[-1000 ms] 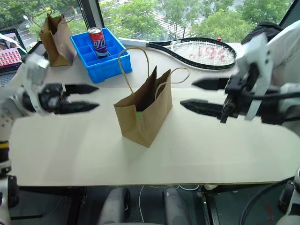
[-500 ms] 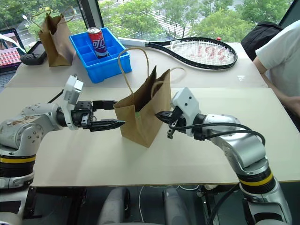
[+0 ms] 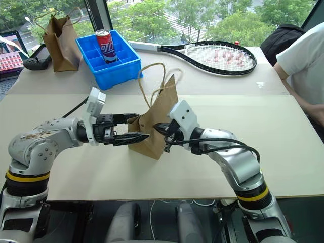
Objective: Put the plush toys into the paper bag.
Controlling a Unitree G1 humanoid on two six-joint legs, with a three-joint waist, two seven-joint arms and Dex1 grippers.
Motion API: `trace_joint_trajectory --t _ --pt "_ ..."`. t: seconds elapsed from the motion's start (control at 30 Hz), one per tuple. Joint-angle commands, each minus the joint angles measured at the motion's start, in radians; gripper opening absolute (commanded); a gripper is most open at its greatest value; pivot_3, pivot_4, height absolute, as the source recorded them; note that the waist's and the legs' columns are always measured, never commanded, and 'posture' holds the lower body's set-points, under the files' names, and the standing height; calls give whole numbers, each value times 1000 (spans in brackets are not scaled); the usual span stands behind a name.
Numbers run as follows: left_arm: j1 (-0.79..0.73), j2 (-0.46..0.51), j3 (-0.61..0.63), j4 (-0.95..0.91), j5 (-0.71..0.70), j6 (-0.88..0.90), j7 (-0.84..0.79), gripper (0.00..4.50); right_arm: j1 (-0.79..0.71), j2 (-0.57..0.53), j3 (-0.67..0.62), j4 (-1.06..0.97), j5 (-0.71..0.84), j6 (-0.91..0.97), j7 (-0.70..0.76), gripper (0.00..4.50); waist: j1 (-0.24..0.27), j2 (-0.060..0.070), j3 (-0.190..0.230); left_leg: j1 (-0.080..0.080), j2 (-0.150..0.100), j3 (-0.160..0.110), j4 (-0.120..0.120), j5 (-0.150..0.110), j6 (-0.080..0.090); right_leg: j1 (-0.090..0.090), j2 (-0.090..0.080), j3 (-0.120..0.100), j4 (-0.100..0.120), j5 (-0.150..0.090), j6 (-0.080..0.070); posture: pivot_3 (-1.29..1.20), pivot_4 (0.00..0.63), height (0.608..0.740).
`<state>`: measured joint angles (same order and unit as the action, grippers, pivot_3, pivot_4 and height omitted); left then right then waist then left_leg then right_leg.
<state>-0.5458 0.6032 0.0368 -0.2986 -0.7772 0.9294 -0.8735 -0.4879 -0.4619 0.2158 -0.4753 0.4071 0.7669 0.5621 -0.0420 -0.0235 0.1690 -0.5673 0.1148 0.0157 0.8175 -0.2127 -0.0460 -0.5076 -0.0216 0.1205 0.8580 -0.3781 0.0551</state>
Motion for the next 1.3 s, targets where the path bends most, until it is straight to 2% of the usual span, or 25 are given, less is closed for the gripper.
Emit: trace_joint_trajectory --t 0.03,0.23,0.37,0.5,0.67,0.9,1.07,1.3 --pt "-31 -27 -9 -10 8 11 62 3662 3 28 -12 -24 -3 -17 -19 0 0 0 0 0 0 0 0 0 0 0 0 0 0 0 0 0 150 658" --pt "-46 -42 -6 -4 -5 15 82 1512 14 56 -18 -38 -2 0 -45 0 0 0 0 0 0 0 0 0 0 0 0 0 0 0 0 0 150 658" --pt "-74 -11 -13 38 22 -20 35 14 36 29 -47 -71 17 29 -44 0 0 0 0 0 0 0 0 0 0 0 0 0 0 0 0 0 150 658" --pt "-111 29 -27 110 69 -113 -66 14 103 -68 -159 -159 111 107 7 0 6 0 0 0 -1 0 0 0 0 0 0 0 -1 0 0 0 150 658" --pt "-200 82 -79 268 139 -316 -351 14 310 -288 -425 -237 227 183 121 0 23 0 0 -1 -1 0 0 0 0 0 0 0 -1 -1 0 0 150 658" --pt "-322 74 -141 481 180 -465 -675 14 548 -427 -688 -187 190 130 190 0 24 0 0 0 -1 0 0 0 0 1 0 0 -1 -4 5 0 150 658" --pt "-353 103 -277 608 224 -643 -741 14 611 -458 -753 -162 168 97 212 0 19 0 0 0 -1 -1 0 0 0 1 0 0 -1 -4 5 0 150 658" --pt "-369 130 -412 729 206 -849 -741 14 583 -460 -718 -146 173 84 206 0 22 0 0 0 -1 -1 0 0 0 2 0 0 -1 -4 6 0 150 658"
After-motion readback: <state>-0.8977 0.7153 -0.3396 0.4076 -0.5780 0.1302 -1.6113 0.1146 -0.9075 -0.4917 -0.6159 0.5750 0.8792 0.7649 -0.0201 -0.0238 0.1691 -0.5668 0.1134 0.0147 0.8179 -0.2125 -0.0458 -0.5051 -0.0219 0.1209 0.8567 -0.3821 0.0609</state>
